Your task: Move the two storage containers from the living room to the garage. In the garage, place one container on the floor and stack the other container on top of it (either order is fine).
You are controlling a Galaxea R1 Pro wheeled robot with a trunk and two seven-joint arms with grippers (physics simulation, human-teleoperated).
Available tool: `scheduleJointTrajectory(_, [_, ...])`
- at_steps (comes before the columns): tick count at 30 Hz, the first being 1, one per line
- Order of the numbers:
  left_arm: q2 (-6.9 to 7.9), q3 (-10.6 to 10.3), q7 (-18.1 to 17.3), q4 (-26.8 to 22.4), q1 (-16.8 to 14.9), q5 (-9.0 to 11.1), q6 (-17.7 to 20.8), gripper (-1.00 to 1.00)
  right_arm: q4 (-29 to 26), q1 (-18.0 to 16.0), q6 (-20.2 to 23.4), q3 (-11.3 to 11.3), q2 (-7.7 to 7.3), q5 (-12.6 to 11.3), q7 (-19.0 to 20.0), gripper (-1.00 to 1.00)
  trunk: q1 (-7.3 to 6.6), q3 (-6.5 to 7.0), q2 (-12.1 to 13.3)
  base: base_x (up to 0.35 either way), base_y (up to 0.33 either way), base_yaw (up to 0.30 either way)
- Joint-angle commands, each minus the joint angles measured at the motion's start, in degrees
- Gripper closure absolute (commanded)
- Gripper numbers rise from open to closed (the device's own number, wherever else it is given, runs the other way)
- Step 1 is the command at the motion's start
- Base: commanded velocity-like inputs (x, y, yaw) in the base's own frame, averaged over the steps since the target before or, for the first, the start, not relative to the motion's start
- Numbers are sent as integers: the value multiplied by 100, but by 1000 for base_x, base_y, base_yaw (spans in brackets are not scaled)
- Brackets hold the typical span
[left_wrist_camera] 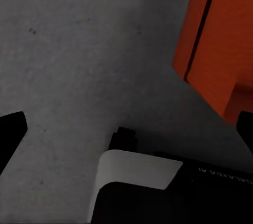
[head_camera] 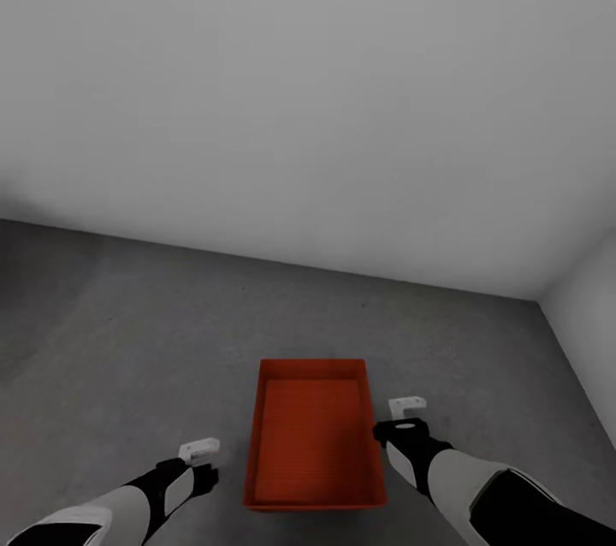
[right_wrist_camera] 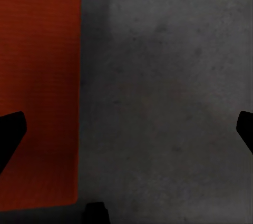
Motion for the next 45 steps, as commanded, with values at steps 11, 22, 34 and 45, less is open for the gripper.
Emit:
scheduleJointTrajectory(11, [67, -17, -81, 37, 33, 54, 2, -100, 11, -4, 72, 49, 1, -49, 1, -100, 1, 8, -5, 0, 0, 0])
scheduleJointTrajectory(22, [67, -17, -79, 37, 41, 49, -4, -100, 7, -4, 70, 49, 8, -49, 10, -100, 1, 8, -5, 0, 0, 0])
scheduleJointTrajectory(34, [64, -17, -79, 41, 41, 49, 16, -100, 59, 579, -7, 52, -323, -32, 17, -100, 1, 8, -5, 0, 0, 0])
scheduleJointTrajectory(45, [170, -17, -88, 37, 521, 49, -143, -100, 59, 1970, -609, 56, -683, -31, 61, -100, 1, 8, -5, 0, 0, 0])
